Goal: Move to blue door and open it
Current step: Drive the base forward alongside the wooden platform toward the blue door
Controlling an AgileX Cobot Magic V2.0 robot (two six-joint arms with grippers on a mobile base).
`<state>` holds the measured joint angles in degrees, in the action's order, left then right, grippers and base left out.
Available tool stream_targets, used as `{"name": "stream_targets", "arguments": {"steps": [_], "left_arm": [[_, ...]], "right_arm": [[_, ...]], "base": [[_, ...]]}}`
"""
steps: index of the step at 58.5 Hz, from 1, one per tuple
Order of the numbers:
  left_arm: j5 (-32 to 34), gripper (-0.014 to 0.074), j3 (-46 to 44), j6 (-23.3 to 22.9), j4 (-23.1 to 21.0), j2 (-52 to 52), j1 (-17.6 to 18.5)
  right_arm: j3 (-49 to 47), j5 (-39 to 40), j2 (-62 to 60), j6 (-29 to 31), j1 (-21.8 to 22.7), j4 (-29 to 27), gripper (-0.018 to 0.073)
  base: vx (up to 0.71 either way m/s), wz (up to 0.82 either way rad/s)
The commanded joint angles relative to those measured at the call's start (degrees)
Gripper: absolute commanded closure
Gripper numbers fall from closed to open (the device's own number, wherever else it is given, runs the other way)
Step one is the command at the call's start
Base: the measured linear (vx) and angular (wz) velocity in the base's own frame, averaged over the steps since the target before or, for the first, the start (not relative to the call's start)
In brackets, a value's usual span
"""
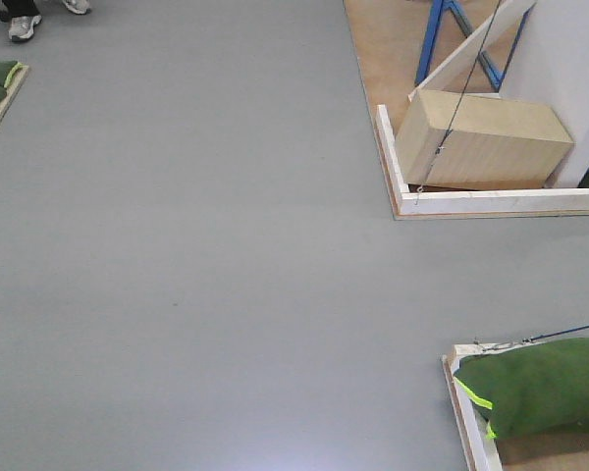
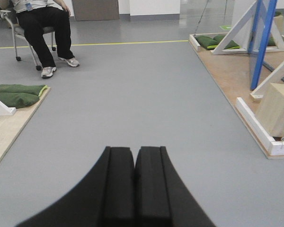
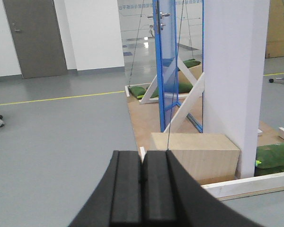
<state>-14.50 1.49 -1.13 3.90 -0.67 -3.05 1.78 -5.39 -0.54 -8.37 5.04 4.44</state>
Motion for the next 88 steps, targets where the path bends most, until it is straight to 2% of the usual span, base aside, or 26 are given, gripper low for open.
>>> {"name": "stream_targets", "arguments": {"steps": [1, 42, 88], "left_arm": [[4.60, 0.0524, -1.49, -0.39, -0.15, -0.94, -0.06], [4.60, 0.0524, -1.49, -0.39, -0.15, -0.89, -0.02], [4.59, 0.0524, -1.49, -0.39, -0.15, -0.95, 0.18]], "right_arm": [[0.01, 4.80, -0.86, 0.32, 0.30, 0.26, 0.0548], [0.01, 4.79, -1.04, 0.32, 0.22, 0.26, 0.0548], [0.01, 4.89, -1.04, 0.32, 0.22, 0.26, 0.0548]], "base": [[0.18, 0.13], [0.25, 0.00], [0.47, 0.00]]}}
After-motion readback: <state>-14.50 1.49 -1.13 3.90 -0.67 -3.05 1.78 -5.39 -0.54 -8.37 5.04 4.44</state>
